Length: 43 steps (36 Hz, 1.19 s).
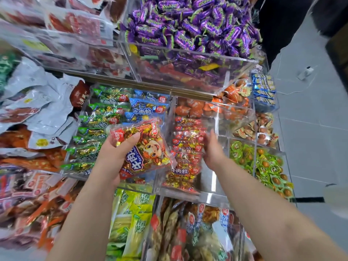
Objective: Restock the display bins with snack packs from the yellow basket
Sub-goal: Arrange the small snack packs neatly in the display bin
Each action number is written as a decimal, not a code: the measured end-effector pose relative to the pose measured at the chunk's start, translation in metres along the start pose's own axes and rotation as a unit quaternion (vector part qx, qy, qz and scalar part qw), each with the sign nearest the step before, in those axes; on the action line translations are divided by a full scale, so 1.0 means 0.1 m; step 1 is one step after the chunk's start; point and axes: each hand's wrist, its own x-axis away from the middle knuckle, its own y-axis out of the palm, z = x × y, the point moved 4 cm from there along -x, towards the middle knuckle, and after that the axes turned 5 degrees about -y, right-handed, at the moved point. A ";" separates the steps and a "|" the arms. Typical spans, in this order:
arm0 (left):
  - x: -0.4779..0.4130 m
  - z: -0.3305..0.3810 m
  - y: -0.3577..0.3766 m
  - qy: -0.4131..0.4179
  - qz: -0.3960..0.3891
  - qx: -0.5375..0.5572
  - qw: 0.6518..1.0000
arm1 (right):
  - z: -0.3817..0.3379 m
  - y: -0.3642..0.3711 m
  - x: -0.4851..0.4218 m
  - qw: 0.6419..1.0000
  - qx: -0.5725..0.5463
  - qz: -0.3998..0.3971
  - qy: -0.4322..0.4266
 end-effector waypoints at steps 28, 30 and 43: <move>0.36 -0.08 0.29 -0.052 -0.025 -0.039 0.998 | -0.26 -0.07 0.15 0.991 0.120 0.005 -0.056; 0.37 -0.09 0.31 -0.066 -0.019 -0.027 0.997 | -0.37 -0.18 0.29 0.978 0.155 0.076 -0.115; 0.43 -0.17 0.91 -0.051 -0.076 -0.198 0.976 | -0.58 -0.10 1.54 0.935 0.276 -0.093 -0.202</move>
